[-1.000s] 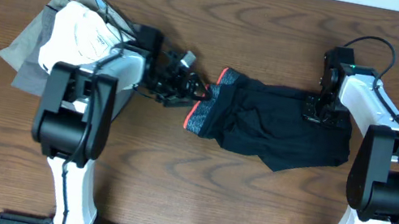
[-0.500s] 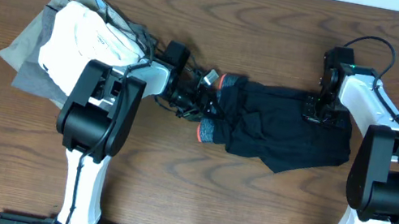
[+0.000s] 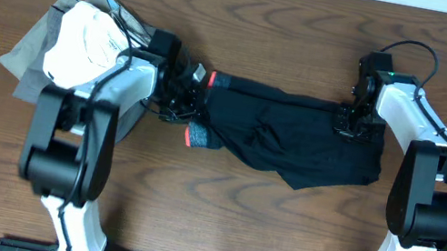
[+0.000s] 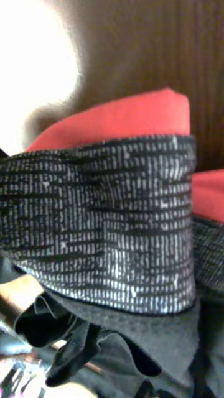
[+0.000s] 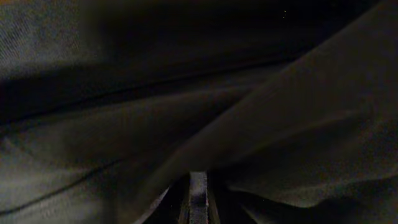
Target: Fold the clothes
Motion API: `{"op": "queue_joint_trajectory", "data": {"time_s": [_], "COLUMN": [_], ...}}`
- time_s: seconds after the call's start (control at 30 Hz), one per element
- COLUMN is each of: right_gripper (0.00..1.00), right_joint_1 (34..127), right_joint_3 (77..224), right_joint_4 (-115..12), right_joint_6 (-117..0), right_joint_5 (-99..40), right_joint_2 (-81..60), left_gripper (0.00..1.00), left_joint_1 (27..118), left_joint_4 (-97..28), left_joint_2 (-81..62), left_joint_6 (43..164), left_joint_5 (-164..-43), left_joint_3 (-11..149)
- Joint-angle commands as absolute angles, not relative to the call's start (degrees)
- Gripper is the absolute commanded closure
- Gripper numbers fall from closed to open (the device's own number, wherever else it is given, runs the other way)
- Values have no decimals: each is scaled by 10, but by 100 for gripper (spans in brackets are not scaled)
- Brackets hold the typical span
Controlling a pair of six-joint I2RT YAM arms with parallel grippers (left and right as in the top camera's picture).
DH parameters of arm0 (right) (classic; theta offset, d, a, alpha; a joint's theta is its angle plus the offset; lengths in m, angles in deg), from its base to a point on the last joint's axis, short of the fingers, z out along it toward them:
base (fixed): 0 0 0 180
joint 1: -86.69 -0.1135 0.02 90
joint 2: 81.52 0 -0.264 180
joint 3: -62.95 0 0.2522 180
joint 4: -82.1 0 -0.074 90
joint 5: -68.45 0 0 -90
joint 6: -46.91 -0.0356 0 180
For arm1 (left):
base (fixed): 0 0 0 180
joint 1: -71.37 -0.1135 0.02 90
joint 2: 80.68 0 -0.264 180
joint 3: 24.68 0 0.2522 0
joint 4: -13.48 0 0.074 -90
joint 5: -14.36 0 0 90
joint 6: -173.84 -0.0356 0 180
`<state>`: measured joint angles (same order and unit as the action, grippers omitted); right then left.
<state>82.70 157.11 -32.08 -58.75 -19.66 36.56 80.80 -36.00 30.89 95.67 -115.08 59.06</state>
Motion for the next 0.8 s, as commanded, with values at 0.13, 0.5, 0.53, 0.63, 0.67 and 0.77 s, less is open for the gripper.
{"op": "queue_joint_trajectory", "data": {"time_s": [0.13, 0.5, 0.53, 0.63, 0.67, 0.77], "right_gripper": [91, 84, 84, 83, 83, 84], "right_joint_1": [832, 925, 932, 951, 954, 959], "right_joint_3": [1568, 1586, 1586, 1586, 1586, 1586], "right_joint_4": [-321, -329, -330, -330, -329, -325], "right_joint_6": [-572, -561, -561, -561, -561, -561], "right_joint_5": [-206, -302, -301, -302, -302, -302], "right_joint_2": [378, 263, 255, 241, 240, 240], "left_gripper": [94, 94, 94, 94, 94, 94], "left_joint_1": [799, 808, 815, 850, 860, 913], "left_joint_4": [-433, -594, -603, -617, -617, -606], "left_joint_2": [217, 183, 183, 183, 183, 183], "left_joint_6": [955, 933, 933, 946, 950, 986], "left_joint_5": [-992, -897, -897, -897, -896, -874], "left_joint_3": [607, 745, 760, 798, 804, 814]}}
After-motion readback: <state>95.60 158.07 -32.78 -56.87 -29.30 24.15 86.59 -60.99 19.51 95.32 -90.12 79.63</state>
